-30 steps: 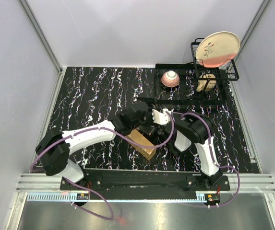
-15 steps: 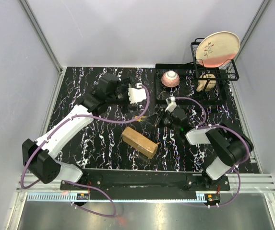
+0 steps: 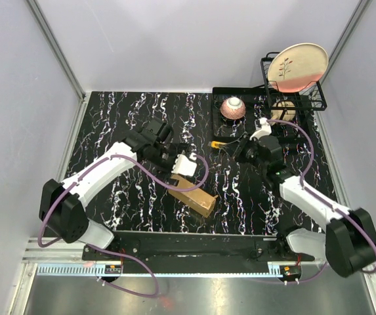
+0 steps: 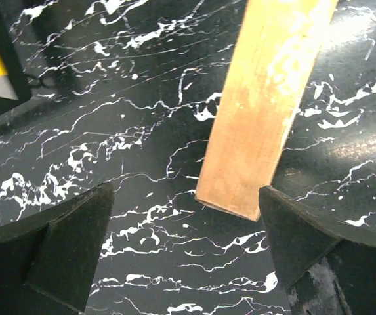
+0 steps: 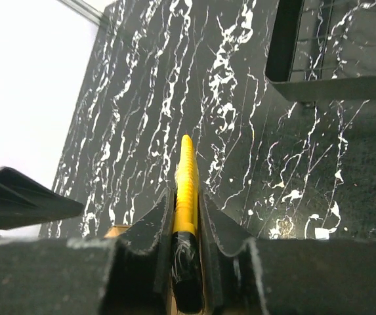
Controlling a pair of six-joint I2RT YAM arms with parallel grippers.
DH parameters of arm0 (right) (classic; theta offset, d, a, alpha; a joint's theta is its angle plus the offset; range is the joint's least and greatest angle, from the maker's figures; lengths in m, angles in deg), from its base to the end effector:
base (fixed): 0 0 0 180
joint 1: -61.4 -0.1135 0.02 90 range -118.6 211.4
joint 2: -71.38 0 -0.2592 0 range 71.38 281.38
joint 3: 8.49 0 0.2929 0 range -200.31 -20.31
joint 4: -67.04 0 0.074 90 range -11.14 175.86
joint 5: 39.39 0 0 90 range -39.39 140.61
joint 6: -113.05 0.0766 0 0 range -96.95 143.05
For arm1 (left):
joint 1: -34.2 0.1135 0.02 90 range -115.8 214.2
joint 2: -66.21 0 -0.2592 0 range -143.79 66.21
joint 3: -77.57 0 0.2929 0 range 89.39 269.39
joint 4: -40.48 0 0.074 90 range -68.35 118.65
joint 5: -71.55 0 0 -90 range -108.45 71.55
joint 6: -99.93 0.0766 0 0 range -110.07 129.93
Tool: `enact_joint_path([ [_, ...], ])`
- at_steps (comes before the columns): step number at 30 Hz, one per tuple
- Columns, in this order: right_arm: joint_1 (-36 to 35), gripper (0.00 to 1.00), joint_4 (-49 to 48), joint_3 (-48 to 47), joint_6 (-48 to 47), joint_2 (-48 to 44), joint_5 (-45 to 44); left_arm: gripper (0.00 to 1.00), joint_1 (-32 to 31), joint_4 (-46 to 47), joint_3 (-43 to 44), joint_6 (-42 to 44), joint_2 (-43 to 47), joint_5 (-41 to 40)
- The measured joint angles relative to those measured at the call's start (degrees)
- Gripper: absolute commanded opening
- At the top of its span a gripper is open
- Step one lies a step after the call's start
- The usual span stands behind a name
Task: Unpack the express box
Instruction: Adjust the express box at the center of the board.
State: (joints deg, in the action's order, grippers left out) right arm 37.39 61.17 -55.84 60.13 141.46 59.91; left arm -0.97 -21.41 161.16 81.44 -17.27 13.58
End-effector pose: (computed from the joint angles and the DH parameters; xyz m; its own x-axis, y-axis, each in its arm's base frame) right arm 0.3101 0.1517 0.2006 -0.5387 0.4114 -0.7352 -0.2733 0.7401 0.6144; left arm 0.2620 -0.2343 0.2492 0.4291 0.6812 -0.5932 0.9030 -0.3074 0.3002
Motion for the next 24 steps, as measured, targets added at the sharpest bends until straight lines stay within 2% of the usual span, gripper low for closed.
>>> enact_joint_path([
  [12,1.25,0.0,20.44,0.24,1.2,-15.15,-0.39,0.99,-0.07,-6.69,1.46,9.99,-5.86,1.49],
  [21,1.27,0.0,44.35,-0.79,3.34,-28.04,0.28,0.99,13.29,-4.22,12.83,13.4,-12.61,-0.17],
  [24,1.31,0.0,51.45,-2.43,3.82,-29.33,1.29,0.99,14.62,-2.14,12.92,14.27,-13.42,-1.49],
])
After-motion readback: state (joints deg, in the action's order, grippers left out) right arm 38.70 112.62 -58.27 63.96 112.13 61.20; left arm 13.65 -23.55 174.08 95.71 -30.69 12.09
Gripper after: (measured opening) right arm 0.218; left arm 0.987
